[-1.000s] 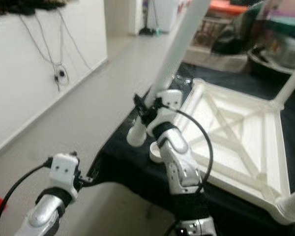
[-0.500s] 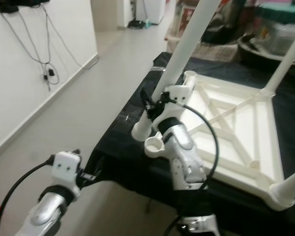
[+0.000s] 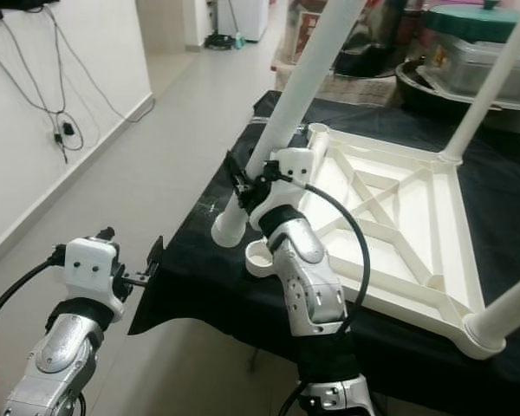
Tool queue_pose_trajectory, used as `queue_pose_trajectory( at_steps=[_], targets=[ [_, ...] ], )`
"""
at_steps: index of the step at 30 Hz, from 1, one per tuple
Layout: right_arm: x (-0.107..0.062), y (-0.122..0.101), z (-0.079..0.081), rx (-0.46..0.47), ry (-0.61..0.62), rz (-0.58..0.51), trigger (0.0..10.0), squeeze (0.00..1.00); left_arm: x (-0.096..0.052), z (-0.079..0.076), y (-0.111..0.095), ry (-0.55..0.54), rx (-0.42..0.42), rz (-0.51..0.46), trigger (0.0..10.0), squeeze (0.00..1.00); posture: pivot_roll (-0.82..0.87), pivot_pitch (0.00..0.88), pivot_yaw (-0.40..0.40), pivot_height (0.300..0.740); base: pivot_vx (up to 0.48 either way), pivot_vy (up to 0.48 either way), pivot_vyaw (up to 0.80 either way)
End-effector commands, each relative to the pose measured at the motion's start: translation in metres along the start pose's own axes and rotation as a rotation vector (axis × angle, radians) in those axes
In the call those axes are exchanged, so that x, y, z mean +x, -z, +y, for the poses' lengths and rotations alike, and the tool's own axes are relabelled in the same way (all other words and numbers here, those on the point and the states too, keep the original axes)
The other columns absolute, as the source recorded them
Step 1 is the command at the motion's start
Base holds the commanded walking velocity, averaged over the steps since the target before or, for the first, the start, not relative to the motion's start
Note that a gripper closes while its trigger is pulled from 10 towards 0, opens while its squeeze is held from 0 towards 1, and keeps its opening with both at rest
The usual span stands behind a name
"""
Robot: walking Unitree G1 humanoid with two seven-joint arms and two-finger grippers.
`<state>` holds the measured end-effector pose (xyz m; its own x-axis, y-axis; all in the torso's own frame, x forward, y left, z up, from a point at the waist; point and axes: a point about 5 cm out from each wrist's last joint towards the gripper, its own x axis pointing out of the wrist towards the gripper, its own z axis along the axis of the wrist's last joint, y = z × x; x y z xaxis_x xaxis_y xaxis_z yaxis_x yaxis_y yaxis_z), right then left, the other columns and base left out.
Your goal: Building children table
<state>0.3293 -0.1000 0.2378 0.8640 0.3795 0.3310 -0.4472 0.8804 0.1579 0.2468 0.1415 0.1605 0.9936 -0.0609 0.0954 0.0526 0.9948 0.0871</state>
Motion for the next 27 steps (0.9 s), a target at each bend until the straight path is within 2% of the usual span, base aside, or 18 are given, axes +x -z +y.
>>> queue_pose_trajectory(
  at_steps=[1,3,11,20,22,24,25,27],
  targets=[
    [-0.002,-0.002,-0.002,-0.015,0.006,-0.02,10.0,0.0,-0.002,0.0,0.007,-0.013,-0.003,0.024,10.0,0.0,0.06,0.046,-0.076,0.74,0.0,-0.349,0.0],
    [-0.002,-0.002,-0.003,-0.017,0.006,-0.02,10.0,0.0,-0.002,0.002,0.007,-0.022,0.0,0.024,10.0,0.0,0.06,0.044,-0.076,0.74,0.0,-0.324,0.0],
    [-0.002,-0.001,-0.004,-0.021,0.006,-0.017,10.0,0.0,0.0,0.006,0.009,-0.059,-0.015,0.039,10.0,0.0,0.06,0.04,-0.077,0.74,0.0,0.0,0.0],
    [0.002,-0.007,-0.008,-0.023,0.015,-0.035,10.0,0.0,-0.002,0.005,0.01,-0.047,-0.035,0.046,10.0,0.0,0.06,0.043,-0.076,0.74,0.0,0.0,0.0],
    [0.005,-0.011,-0.012,-0.024,0.018,-0.043,10.0,0.0,-0.002,0.003,0.01,-0.03,-0.047,0.046,10.0,0.0,0.06,0.045,-0.076,0.74,0.0,0.0,0.0],
    [0.012,-0.015,-0.02,-0.049,0.014,-0.047,10.0,0.0,-0.005,-0.009,0.009,0.072,-0.088,0.049,10.0,0.0,0.06,0.074,-0.082,0.74,0.0,0.0,0.0],
    [0.012,-0.015,-0.02,-0.049,0.014,-0.047,10.0,0.0,-0.005,-0.009,0.009,0.072,-0.088,0.049,10.0,0.0,0.06,0.074,-0.082,0.74,0.0,0.0,0.0],
    [0.02,-0.019,-0.032,-0.084,0.002,-0.039,10.0,0.0,-0.011,-0.021,0.01,0.178,-0.105,0.065,10.0,0.0,0.06,0.093,-0.085,0.74,0.0,0.0,0.0]
  ],
)
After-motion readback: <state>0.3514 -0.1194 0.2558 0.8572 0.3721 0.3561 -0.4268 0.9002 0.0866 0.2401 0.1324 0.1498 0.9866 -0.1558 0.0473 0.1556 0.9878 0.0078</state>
